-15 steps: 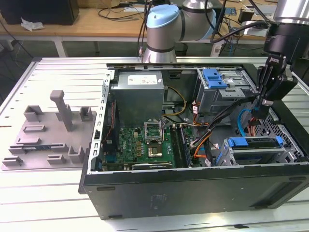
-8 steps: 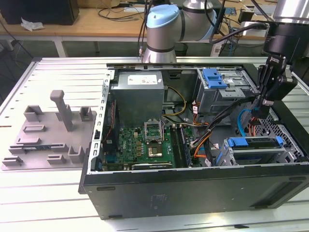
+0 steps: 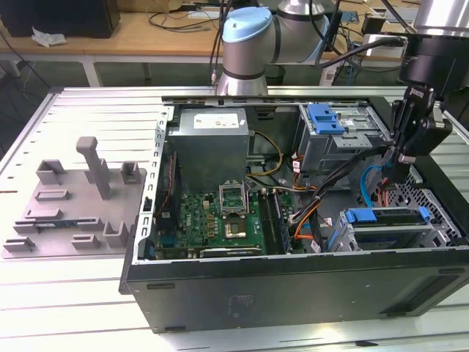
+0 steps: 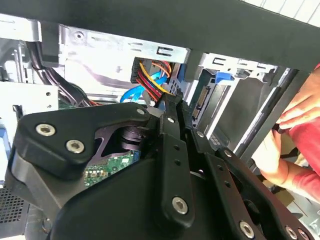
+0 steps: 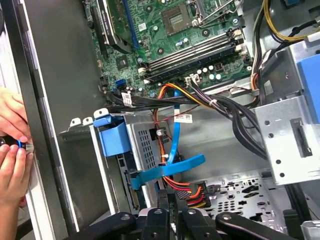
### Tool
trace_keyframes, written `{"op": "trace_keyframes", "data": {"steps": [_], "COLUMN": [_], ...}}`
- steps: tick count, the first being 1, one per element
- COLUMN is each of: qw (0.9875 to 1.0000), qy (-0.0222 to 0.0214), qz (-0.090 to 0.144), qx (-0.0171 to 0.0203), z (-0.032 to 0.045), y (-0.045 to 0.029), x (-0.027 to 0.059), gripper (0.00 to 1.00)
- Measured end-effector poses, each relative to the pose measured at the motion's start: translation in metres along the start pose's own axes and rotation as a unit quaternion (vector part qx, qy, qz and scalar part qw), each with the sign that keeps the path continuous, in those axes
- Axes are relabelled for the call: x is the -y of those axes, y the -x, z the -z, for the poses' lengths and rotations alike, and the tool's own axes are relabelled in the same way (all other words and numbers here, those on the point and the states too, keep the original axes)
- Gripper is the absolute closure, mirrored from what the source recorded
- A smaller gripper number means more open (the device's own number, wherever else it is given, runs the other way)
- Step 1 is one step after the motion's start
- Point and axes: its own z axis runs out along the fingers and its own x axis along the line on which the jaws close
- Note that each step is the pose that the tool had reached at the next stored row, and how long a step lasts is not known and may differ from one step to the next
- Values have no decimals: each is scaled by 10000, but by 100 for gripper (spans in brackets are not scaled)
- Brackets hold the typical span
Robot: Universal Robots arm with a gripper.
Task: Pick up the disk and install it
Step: 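Insert the first disk wire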
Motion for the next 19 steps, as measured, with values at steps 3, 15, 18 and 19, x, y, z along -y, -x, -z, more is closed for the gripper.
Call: {"op": "trace_keyframes", "data": {"steps": [3,15,18,19], "qw": [10000,9990,9987,9986], "qy": [-39,-120,-117,-116], "qz": [-15,-59,-61,-62], "qx": [45,426,489,505], "z": [-4,-54,-63,-66], "y": [-65,-266,-308,-321], "x": [-3,-45,-49,-49], "gripper": [84,84,84,84]}}
